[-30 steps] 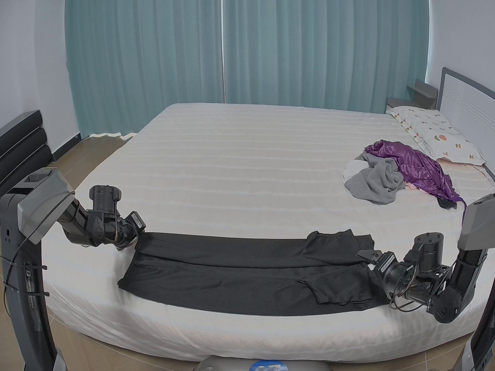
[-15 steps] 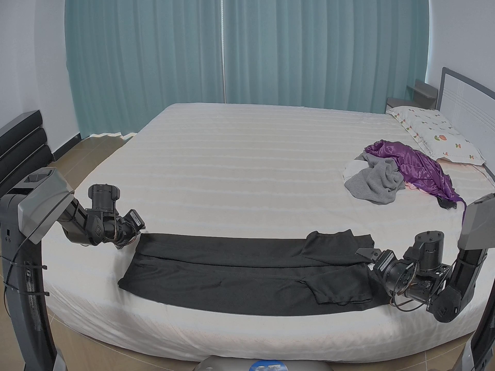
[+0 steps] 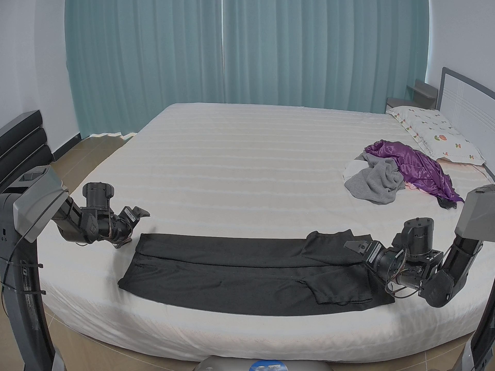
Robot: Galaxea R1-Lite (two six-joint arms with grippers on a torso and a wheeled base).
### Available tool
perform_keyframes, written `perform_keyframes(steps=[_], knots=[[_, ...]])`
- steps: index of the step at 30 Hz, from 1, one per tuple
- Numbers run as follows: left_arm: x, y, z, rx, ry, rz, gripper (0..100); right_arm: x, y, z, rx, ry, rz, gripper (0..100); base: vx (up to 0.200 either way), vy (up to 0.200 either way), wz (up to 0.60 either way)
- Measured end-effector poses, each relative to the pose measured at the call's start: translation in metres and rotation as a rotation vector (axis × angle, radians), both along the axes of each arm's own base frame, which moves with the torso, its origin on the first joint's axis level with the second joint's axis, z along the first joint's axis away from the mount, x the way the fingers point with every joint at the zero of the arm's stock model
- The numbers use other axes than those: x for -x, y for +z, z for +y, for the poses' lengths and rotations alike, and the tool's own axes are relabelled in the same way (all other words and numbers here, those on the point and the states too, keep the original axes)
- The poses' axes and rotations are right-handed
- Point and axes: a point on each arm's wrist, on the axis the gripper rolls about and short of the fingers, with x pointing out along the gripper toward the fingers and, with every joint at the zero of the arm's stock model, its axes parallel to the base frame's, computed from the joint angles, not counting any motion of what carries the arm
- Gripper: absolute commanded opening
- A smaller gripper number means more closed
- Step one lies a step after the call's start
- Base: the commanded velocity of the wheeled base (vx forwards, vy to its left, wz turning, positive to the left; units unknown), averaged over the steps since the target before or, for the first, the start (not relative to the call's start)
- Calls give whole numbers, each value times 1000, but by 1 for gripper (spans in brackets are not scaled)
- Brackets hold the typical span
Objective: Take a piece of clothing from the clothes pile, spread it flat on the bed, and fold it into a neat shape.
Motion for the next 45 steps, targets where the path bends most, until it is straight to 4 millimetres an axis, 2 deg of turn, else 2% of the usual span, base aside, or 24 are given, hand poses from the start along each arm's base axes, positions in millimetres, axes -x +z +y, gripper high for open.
perform_keyframes(steps=[8, 18, 25, 31, 45], knots=[[8, 13, 13, 145, -12, -6, 100, -27, 12, 4, -42, 101, 26, 100, 0, 0, 0], [11, 17, 20, 159, 3, -7, 100, -54, 12, -10, 24, 174, -16, 100, 0, 0, 0], [11, 16, 20, 160, 5, -3, 100, -64, 8, -13, 41, 195, 59, 100, 0, 0, 0], [12, 16, 20, 159, 5, -2, 100, -81, 13, -19, 77, 205, 31, 100, 0, 0, 0], [12, 16, 20, 158, 5, -3, 100, -88, -14, -29, 134, 218, 69, 100, 0, 0, 0]])
